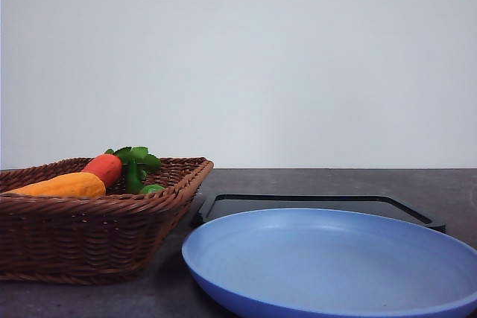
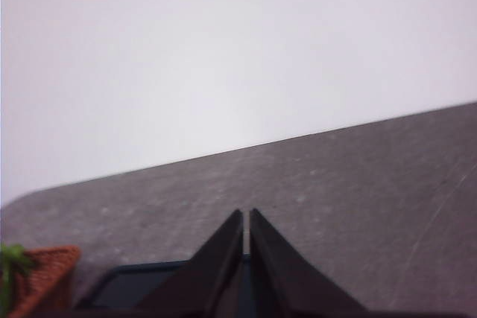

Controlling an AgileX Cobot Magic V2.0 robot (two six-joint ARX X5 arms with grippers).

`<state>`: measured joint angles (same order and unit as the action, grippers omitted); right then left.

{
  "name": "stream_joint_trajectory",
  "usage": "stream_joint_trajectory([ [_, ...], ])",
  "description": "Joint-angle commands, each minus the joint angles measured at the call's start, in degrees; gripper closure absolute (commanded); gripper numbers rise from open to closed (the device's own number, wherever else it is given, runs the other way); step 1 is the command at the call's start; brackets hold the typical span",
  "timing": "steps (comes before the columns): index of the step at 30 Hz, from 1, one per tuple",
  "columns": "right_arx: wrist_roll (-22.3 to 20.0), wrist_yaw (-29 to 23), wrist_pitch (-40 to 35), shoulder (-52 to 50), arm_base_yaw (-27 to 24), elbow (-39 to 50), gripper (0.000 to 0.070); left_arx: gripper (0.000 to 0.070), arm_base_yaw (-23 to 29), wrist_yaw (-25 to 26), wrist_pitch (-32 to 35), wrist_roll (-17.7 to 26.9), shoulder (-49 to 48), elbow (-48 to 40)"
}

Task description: Transfer egg from basket to plate and serve

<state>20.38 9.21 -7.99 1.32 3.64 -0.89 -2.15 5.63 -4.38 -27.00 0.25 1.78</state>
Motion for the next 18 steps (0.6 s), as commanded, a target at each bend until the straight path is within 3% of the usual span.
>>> stream_joint_trajectory([
  [1, 5.03, 0.17, -0.31, -0.09, -0.07, 0.00, 0.0700, 0.0700, -0.02, 1.14, 0.96, -3.80, -0.09, -1.36],
  [3, 6.66, 0.50, 1.27, 0.07, -0.07, -0.57, 0.0700, 0.0700, -0.02, 3.00, 0.48, -3.80, 0.13, -0.69],
  [8, 7.98, 0.51, 16.33, 2.34, -0.07, -6.84, 0.0700, 0.0700, -0.02, 6.03, -4.84, -2.24, 3.37, 4.38],
  [18, 2.66, 4.84, 28.45, 18.33, -0.07, -21.99, 0.0700, 0.0700, -0.20, 14.51, -12.69, 9.13, 23.35, 20.26],
])
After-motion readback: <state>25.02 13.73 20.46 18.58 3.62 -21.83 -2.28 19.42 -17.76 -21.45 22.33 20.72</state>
